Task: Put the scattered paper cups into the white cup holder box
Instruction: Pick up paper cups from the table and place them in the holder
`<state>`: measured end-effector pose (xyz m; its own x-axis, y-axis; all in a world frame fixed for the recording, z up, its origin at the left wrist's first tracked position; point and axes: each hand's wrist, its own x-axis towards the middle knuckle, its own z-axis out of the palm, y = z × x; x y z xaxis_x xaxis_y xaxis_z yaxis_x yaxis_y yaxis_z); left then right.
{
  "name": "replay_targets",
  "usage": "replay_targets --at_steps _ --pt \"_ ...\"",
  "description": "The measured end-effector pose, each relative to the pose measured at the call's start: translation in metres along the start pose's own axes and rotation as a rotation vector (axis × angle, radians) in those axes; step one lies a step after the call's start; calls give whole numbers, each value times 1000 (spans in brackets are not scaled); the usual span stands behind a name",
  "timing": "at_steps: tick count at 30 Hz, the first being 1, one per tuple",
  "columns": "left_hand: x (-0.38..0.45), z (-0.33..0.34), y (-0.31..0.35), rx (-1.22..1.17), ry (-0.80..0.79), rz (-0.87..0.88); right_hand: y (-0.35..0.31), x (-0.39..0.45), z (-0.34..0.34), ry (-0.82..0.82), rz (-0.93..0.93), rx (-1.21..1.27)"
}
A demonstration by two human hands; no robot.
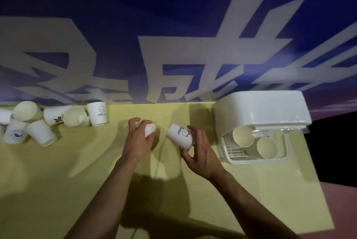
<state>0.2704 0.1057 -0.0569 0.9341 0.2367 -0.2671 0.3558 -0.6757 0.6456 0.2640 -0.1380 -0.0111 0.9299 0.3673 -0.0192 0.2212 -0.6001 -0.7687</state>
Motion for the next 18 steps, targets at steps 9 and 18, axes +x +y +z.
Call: replay_targets --at_steps 9,18 --pt "-102 34 106 -200 23 32 14 -110 -101 139 39 69" --pt "-187 97 210 -254 43 134 88 -193 -225 198 44 57"
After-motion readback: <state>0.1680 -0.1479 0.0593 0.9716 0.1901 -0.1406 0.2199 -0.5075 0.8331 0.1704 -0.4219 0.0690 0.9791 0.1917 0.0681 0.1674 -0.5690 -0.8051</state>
